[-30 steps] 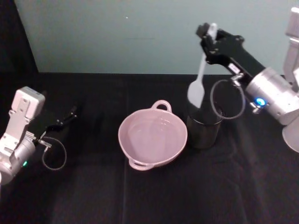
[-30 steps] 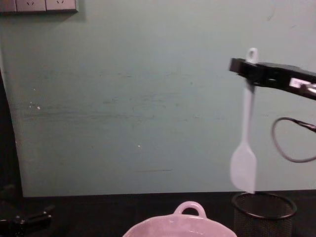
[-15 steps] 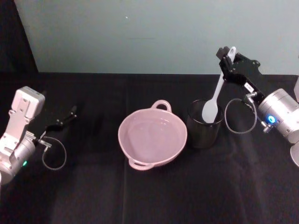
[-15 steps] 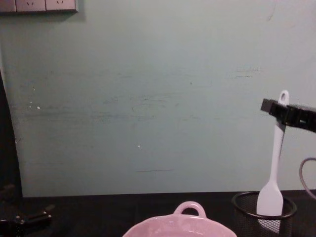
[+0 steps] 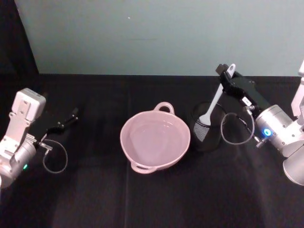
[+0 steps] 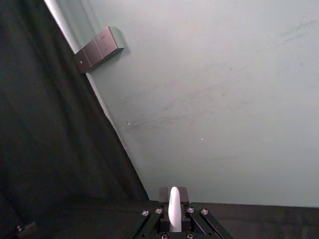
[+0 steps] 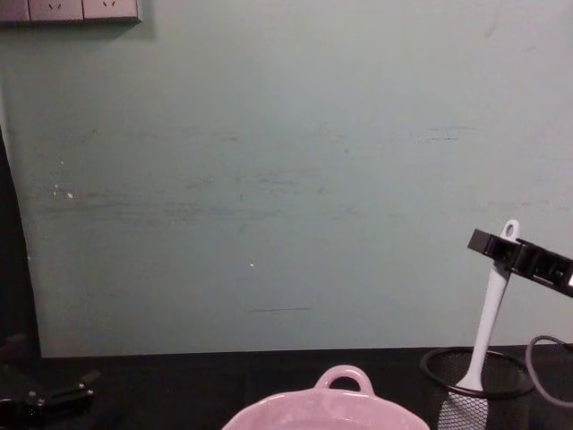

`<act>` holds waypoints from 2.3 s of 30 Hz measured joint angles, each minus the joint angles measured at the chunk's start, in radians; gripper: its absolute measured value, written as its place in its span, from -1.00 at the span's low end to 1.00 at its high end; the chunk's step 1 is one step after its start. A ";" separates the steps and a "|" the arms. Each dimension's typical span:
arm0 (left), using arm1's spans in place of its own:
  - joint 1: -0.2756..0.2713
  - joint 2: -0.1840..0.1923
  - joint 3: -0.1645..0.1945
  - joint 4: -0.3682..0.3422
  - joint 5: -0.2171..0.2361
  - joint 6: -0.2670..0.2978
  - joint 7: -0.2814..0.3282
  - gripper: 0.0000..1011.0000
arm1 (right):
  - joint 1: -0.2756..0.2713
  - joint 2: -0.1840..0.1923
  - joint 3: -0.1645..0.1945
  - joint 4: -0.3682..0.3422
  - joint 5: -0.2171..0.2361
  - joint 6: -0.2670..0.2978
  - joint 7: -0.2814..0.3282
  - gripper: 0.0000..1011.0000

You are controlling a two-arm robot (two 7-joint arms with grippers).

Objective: Use the one hand to pick up the spoon and stir the clear water in the bowl.

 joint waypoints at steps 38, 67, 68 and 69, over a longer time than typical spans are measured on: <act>0.000 0.000 0.000 0.000 0.000 0.000 0.000 1.00 | -0.033 0.005 0.028 0.099 0.172 0.012 -0.021 0.15; 0.000 0.000 0.000 0.000 0.000 0.000 0.000 1.00 | -0.135 0.116 0.026 0.016 -0.009 -0.022 -0.171 0.98; 0.000 0.000 0.000 0.000 0.000 0.000 0.000 1.00 | -0.125 0.116 0.019 0.027 -0.030 -0.030 -0.179 0.98; 0.000 0.000 0.000 0.000 0.000 0.000 0.000 1.00 | -0.107 0.115 0.005 0.048 -0.073 -0.048 -0.193 0.98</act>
